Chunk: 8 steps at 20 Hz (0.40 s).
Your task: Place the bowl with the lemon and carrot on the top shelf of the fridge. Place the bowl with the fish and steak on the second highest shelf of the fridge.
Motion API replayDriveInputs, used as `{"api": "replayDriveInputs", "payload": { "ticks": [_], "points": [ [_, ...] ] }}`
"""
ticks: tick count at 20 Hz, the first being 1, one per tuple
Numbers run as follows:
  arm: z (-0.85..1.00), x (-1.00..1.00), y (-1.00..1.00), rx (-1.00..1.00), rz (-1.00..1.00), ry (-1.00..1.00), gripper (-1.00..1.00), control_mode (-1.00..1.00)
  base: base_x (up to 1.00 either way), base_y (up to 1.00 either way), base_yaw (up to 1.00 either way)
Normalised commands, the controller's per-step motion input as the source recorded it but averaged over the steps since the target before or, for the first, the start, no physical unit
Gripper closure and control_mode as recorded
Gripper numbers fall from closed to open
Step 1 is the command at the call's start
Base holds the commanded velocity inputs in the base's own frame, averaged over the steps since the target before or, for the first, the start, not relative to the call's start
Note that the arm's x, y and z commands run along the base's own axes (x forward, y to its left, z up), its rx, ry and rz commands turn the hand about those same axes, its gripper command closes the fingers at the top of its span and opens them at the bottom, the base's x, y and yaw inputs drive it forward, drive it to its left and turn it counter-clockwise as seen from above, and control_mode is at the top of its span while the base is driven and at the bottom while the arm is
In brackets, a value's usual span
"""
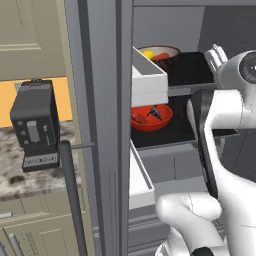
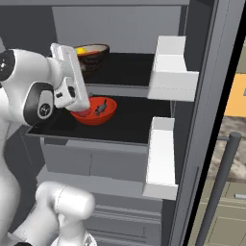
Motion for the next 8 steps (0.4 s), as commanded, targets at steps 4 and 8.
{"api": "replayDriveInputs", "payload": {
  "ticks": [4,8],
  "points": [
    [-0.89,-1.00,-0.09,-0.14,0.08,0.00,-1.00,-1.00,0.00,0.00,0.00],
    [0.12,-1.00,-0.04,-0.02,0.10,0.00,-1.00,-1.00,0.00,0.00,0.00]
  ]
}}
